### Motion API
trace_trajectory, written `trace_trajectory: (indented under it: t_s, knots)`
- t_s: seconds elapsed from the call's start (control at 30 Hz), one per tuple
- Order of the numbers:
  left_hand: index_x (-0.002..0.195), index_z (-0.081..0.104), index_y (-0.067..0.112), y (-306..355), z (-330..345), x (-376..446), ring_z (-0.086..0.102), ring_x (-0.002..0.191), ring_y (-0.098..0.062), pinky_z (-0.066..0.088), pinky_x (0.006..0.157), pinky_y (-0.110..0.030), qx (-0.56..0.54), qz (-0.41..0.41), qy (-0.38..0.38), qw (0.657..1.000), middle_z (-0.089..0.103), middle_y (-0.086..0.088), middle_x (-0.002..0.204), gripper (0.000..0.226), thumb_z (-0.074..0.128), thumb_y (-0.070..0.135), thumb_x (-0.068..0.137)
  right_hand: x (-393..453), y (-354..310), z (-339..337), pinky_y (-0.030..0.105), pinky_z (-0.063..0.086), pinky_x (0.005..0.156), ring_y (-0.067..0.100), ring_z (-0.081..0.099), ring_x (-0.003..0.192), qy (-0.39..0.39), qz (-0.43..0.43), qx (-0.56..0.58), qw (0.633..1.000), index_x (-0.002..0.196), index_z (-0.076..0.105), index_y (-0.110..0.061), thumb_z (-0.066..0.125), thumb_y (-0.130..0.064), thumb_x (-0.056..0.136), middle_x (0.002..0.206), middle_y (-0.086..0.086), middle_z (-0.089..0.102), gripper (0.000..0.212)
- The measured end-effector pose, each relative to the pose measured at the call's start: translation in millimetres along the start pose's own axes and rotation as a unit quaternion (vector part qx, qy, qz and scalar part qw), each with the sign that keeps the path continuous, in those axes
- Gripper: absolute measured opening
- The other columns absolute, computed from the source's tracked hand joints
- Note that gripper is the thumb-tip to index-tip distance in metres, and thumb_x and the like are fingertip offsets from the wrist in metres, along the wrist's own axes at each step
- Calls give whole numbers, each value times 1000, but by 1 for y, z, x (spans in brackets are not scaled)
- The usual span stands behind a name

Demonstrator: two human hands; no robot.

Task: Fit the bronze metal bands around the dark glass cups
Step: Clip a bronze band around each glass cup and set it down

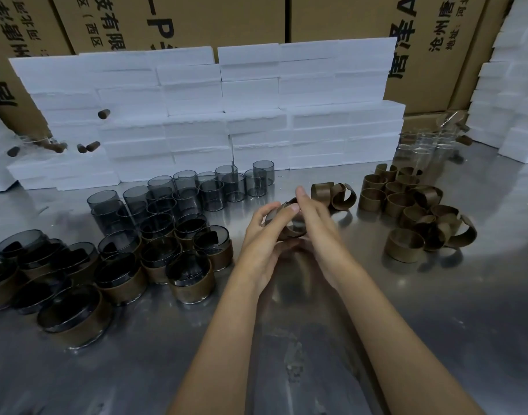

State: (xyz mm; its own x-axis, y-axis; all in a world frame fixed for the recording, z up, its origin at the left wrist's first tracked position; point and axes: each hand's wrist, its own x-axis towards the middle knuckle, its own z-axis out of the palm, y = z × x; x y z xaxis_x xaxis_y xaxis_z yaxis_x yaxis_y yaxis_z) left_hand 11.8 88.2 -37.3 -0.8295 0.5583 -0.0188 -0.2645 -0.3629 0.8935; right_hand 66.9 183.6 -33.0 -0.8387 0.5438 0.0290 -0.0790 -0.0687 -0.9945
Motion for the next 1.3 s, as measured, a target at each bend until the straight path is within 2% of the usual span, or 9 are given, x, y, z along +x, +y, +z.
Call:
trace_trajectory:
  t_s: [0.1, 0.27, 0.43, 0.67, 0.83, 0.9, 1.0, 1.1, 1.3]
  knots:
    - [130, 60, 14, 0, -2, -1, 73, 83, -15, 62, 87, -41, 26, 2, -5, 1000, 76, -2, 91, 69, 87, 34, 69, 4, 4, -2, 42, 56, 100, 19, 74, 105, -61, 16, -29, 998, 106, 79, -24, 49, -89, 78, 107, 8, 78, 77]
    - [130, 62, 10, -1, -6, 1, 73, 91, -22, 58, 96, -51, 35, -3, -8, 999, 71, -13, 103, 77, 91, 33, 62, 5, 8, -1, 48, 56, 102, 20, 74, 104, -20, 11, -14, 1000, 108, 78, -22, 45, -89, 81, 107, 8, 78, 80]
    - [130, 62, 2, -5, -4, 0, 75, 92, -26, 63, 78, -43, 21, -6, -5, 1000, 75, -19, 106, 47, 78, 13, 88, 8, 9, 1, 41, 59, 95, 15, 77, 91, 84, 10, 28, 996, 105, 76, -19, 51, -66, 97, 94, 1, 80, 54]
    - [117, 70, 6, -2, 0, 4, 75, 89, -21, 62, 75, -34, 7, -5, 55, 998, 77, -14, 101, 46, 66, 46, 95, 7, 8, 3, 34, 57, 92, 20, 74, 102, 58, 19, 67, 996, 114, 71, -14, 50, -47, 105, 107, 7, 78, 40]
    - [98, 69, 7, -2, -3, 9, 73, 74, -16, 62, 74, -37, -38, -32, 136, 990, 74, -3, 77, 36, 56, 40, 103, 5, 7, 6, 29, 50, 77, 21, 62, 86, 39, 66, 175, 982, 95, 67, -9, 58, -19, 95, 90, 11, 68, 14]
    - [92, 69, 10, -5, -1, 9, 75, 71, -17, 60, 67, -31, -43, -44, 130, 990, 76, -4, 77, 31, 58, 38, 103, 4, 7, 6, 37, 49, 83, 24, 61, 84, 47, 118, 246, 961, 89, 63, -10, 58, -25, 95, 86, 11, 65, 17]
    - [76, 63, 15, -7, 5, 7, 67, 60, -15, 56, 62, -27, -34, -74, 164, 983, 66, 0, 63, 33, 66, 38, 98, 5, 5, 7, 29, 48, 66, 17, 56, 60, 74, 161, 268, 947, 71, 53, -16, 65, -33, 92, 62, 2, 57, 30]
    - [64, 52, 19, -8, 7, 6, 50, 39, -7, 45, 47, -17, -24, -64, 175, 982, 50, 8, 46, 39, 69, 34, 96, 3, 9, 10, 28, 42, 59, 14, 44, 54, 73, 162, 268, 947, 64, 43, -19, 70, -31, 89, 58, 0, 43, 39]
    - [73, 53, 16, -9, 8, 1, 49, 58, -19, 43, 57, -25, 35, -40, 162, 985, 46, 0, 61, 31, 71, 32, 92, 3, 13, 14, 23, 40, 48, 13, 45, 39, 82, 127, 231, 961, 42, 48, -22, 72, -26, 87, 47, -3, 42, 51]
